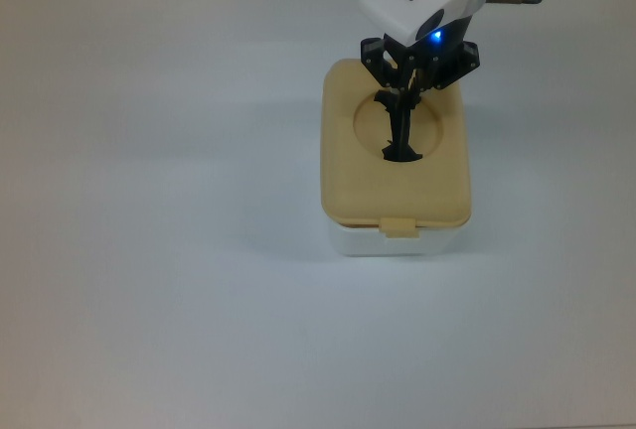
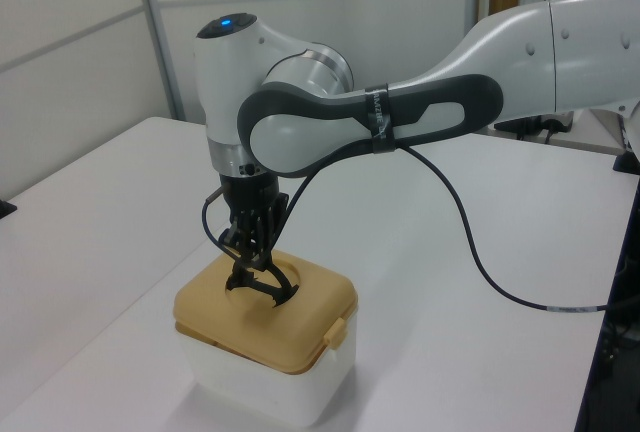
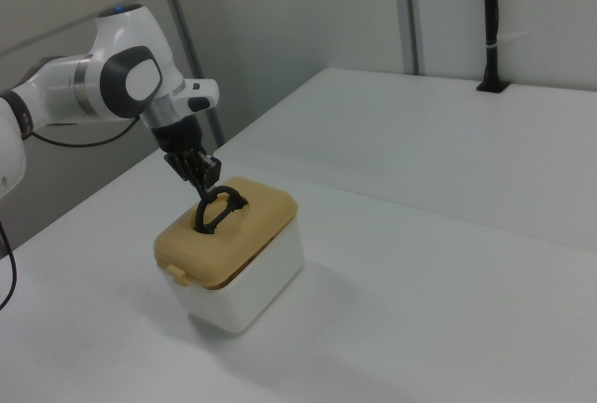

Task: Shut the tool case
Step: 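Open the gripper and raise it off the lid handle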

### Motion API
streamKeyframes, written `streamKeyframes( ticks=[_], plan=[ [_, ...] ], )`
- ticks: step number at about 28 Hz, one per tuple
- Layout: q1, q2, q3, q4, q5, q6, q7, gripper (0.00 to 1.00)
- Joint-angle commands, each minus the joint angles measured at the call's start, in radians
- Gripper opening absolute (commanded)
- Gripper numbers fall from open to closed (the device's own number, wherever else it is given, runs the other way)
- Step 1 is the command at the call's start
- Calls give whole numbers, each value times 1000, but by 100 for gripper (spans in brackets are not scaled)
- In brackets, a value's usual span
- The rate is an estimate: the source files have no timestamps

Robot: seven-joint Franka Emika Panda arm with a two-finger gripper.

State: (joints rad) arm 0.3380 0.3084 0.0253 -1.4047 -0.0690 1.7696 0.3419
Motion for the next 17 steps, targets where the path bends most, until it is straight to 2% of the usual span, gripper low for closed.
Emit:
streamKeyframes(
  ticks=[1, 14, 16, 17],
  plan=[
    [12, 18, -8, 10, -18, 10, 26, 0],
    [10, 21, -8, -5, -18, 10, 3, 0],
    [7, 21, -11, -5, -14, 10, -18, 44],
    [7, 20, -11, -5, -11, 10, -24, 81]
  ],
)
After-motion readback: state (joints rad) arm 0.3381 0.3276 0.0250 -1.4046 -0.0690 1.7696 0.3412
